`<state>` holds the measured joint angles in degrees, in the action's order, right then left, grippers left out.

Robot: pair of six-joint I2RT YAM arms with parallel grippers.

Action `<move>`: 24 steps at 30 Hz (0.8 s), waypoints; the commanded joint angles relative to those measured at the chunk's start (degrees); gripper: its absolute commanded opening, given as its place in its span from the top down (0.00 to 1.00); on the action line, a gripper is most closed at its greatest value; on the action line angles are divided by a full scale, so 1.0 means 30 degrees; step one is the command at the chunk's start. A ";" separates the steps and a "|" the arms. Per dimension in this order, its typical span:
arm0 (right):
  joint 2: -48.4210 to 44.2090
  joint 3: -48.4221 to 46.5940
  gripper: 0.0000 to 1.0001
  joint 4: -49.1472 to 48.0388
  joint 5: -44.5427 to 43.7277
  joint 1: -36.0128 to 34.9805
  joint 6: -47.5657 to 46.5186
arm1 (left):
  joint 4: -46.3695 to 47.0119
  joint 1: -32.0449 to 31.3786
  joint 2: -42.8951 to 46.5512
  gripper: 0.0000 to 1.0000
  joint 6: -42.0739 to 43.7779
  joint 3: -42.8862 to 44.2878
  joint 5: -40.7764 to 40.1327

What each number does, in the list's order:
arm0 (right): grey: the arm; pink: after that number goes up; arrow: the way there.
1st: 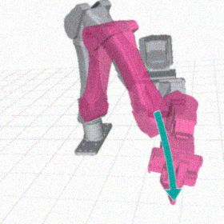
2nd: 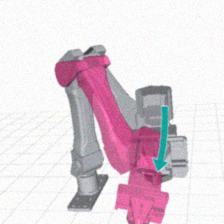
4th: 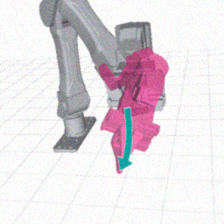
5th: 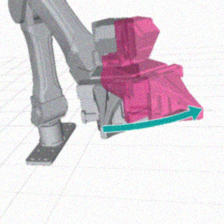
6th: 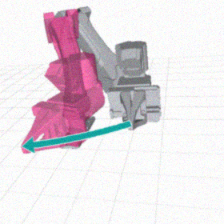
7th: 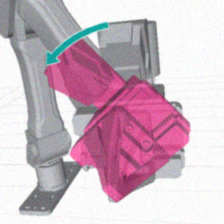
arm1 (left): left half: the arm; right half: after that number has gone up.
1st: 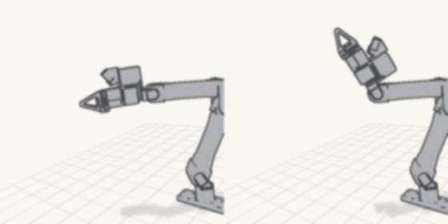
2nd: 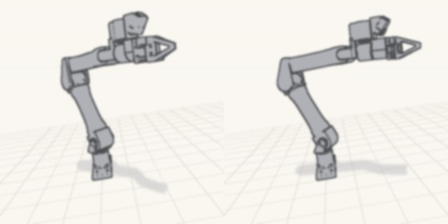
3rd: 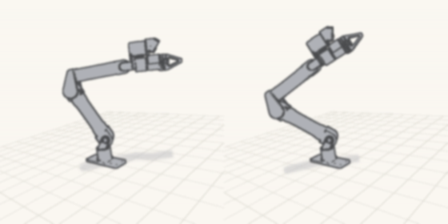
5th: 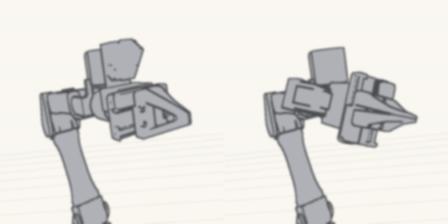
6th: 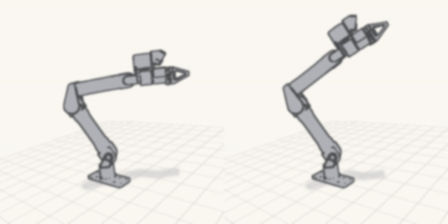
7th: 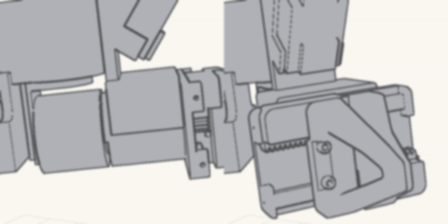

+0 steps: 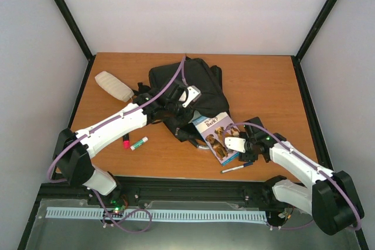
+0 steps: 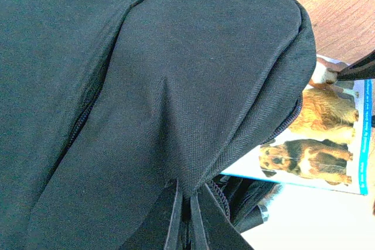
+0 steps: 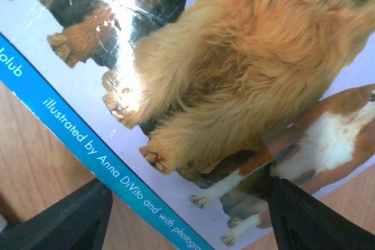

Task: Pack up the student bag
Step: Place the book in the student bag.

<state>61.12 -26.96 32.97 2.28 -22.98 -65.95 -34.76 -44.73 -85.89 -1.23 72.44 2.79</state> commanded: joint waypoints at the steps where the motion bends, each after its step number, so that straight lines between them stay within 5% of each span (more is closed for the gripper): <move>1: -0.0628 -0.1194 0.27 -0.1577 0.0836 -0.0903 0.2227 | 0.0756 -0.0034 0.0920 0.99 0.0208 0.0461 0.0381; 24: 0.3764 -0.4917 0.40 -0.6204 0.0126 -0.2549 1.0345 | 0.0747 -0.0039 0.1218 0.99 0.0208 0.0417 0.0390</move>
<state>72.93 -39.35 16.38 1.50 -30.06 -40.66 -34.76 -44.73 -85.84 -1.23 72.44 2.79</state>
